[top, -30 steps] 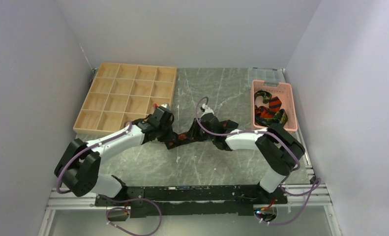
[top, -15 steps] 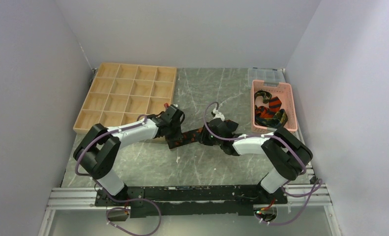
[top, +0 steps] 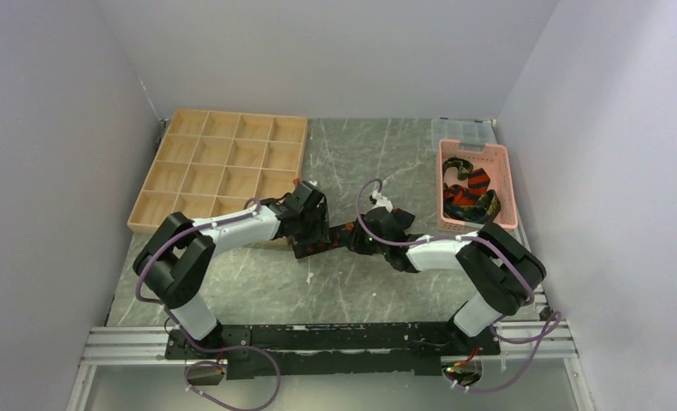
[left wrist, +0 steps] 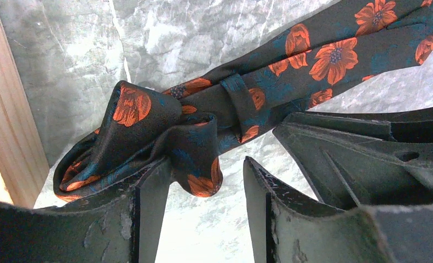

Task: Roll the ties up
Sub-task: Roll the tie at the center of the board.

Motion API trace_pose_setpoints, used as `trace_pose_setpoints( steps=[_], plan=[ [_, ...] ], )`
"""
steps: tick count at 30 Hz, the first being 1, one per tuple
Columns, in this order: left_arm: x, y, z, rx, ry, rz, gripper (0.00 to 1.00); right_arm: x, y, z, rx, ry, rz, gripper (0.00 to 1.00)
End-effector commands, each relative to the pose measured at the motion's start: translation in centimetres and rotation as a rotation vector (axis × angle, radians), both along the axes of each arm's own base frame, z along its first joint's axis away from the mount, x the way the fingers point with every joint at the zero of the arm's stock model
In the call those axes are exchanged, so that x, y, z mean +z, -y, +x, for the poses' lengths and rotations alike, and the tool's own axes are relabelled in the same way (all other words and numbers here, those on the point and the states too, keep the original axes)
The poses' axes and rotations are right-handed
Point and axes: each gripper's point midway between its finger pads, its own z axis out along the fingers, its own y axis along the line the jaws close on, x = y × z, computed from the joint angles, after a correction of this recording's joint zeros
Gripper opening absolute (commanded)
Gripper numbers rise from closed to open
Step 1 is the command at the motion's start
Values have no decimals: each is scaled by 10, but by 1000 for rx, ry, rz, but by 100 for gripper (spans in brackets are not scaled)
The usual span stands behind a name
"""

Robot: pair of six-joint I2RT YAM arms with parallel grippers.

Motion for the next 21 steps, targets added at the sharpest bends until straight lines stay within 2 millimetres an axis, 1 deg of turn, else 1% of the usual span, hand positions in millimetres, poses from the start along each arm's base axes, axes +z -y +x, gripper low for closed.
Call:
trace_pose_setpoints(
  steps=[1,3,5,6,7,8,11,13,15,16,19,21],
  plan=[
    [26,11,6,-22,57,-61,58,24,-3,8,13,80,32,28],
    [31,10,5,-16,66,-70,59,33,-8,7,54,97,39,34],
    [39,8,3,-14,81,-85,61,37,-10,5,81,99,37,42],
    [44,7,2,-13,90,-94,67,38,-10,5,85,101,33,46],
    [48,6,0,-11,96,-101,71,39,-10,4,89,105,31,48],
    [52,5,-1,-11,104,-108,71,41,-10,4,93,108,26,51],
    [63,1,-6,-7,118,-126,72,45,-12,1,123,104,29,54],
    [72,-3,-10,0,131,-144,72,52,-16,0,141,112,46,56],
    [78,-9,-18,8,137,-159,73,61,-25,-3,177,114,65,59],
    [81,-16,-19,29,155,-159,73,64,-30,-4,201,112,71,59],
    [74,-34,-30,85,182,-173,74,67,-45,-6,249,108,70,59],
    [65,-40,-37,103,191,-206,74,63,-51,-5,265,89,71,59]
  ],
)
